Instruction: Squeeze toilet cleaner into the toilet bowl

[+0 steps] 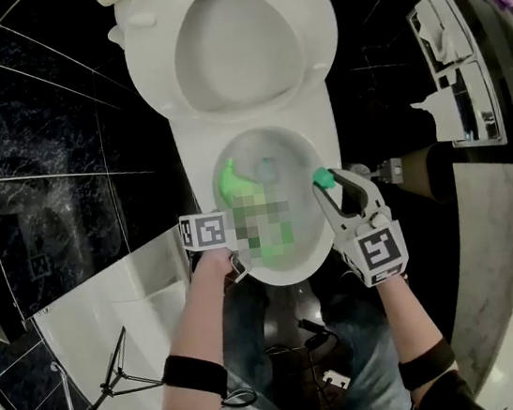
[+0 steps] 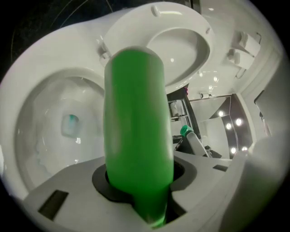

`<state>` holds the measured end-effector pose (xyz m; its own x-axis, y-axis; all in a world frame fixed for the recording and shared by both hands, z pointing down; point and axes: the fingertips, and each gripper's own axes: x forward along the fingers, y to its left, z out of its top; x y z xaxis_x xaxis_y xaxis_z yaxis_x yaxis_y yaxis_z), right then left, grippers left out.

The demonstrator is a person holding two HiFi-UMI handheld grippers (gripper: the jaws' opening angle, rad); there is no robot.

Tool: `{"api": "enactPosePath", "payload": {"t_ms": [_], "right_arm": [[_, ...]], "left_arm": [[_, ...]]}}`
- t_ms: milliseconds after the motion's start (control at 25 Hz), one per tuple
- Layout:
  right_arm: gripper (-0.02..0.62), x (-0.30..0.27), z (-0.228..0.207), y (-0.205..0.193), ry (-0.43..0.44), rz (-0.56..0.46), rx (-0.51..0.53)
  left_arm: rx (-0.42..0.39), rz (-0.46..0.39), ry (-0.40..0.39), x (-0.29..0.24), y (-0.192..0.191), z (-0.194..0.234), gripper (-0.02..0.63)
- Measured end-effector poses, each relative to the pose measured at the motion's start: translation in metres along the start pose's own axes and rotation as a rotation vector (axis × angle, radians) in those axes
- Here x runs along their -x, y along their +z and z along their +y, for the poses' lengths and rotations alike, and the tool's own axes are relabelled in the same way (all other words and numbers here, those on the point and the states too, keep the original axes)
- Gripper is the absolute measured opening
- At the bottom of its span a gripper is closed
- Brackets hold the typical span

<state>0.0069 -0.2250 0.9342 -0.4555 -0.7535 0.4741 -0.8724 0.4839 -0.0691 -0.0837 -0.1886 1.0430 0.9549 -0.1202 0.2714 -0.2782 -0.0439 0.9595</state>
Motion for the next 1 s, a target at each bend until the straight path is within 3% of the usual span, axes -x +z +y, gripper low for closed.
{"api": "enactPosePath", "payload": {"t_ms": [160, 320, 600, 840, 1000], "right_arm": [[0.152, 0.01, -0.009, -0.004, -0.018, -0.003, -0.017], [0.152, 0.019, -0.016, -0.006, -0.026, -0.007, -0.034], [0.152, 0.035, -0.019, 0.006, -0.019, -0.023, -0.051], [0.153, 0.061, -0.013, 0.039, 0.022, -0.046, -0.065], [0.153, 0.085, -0.008, 0.07, 0.047, -0.06, -0.058]], "left_arm": [[-0.134, 0.038, 0.056, -0.011, 0.004, -0.005, 0.181], [-0.267, 0.039, 0.026, -0.023, 0.004, -0.027, 0.181], [-0.406, -0.036, 0.032, -0.023, 0.005, -0.065, 0.176], [-0.641, -0.094, 0.152, -0.005, 0.001, -0.111, 0.176], [-0.707, -0.167, 0.224, 0.015, 0.0, -0.145, 0.178]]}}
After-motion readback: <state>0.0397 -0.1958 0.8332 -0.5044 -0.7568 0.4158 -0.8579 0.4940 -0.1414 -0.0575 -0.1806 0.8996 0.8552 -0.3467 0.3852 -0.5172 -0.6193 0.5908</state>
